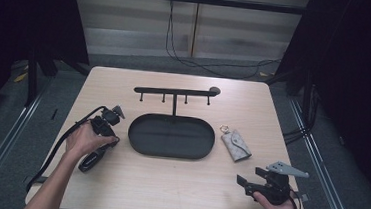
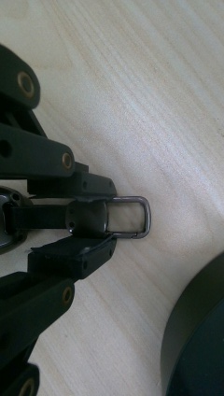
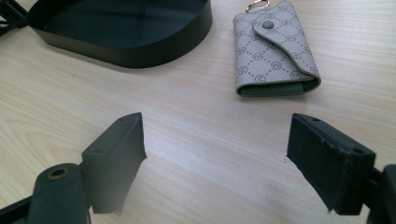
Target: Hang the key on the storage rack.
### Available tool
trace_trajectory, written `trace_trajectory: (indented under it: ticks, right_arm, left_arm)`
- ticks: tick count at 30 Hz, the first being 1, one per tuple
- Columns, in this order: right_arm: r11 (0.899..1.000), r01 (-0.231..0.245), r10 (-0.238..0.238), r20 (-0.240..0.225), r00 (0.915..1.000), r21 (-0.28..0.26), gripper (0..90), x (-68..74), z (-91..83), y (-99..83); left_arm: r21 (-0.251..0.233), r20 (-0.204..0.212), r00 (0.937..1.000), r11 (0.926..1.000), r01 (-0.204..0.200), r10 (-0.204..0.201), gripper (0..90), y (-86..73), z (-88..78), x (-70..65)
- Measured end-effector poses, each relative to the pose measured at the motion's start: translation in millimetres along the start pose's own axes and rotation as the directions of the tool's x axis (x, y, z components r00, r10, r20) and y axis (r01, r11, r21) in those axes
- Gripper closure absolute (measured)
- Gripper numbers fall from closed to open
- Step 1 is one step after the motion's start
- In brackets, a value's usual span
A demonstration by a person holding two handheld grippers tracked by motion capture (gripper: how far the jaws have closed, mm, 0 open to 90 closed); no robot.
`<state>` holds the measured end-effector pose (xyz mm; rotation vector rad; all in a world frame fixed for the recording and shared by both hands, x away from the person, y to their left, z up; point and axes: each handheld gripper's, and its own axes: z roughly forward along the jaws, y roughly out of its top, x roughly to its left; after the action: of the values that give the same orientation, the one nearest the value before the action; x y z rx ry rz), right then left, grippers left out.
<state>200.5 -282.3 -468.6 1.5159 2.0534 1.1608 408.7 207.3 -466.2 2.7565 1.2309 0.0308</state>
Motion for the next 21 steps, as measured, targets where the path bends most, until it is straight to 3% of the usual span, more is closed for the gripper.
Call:
trace_trajectory:
  ticks: [8, 13, 21]
  right_arm:
    - [1.0, -0.003, 0.003, -0.001, 1.0, 0.001, 18.9, -0.2, 0.9, 0.2]
    - [1.0, -0.005, 0.005, -0.001, 1.0, 0.001, 18.9, -0.5, 1.1, 0.2]
    - [1.0, -0.014, 0.014, 0.0, 0.9999, 0.0, 18.9, -0.5, 0.6, 0.2]
  left_arm:
    - [0.016, 0.027, 0.9995, 0.9997, 0.015, -0.016, 70.4, -0.8, -0.7, 2.5]
    - [-0.017, 0.047, 0.9971, 0.998, 0.061, -0.06, 70.4, -3.4, -9.3, 4.8]
    - [-0.07, 0.103, 0.9934, 0.9958, 0.059, -0.052, 70.4, -13.9, -29.4, 11.7]
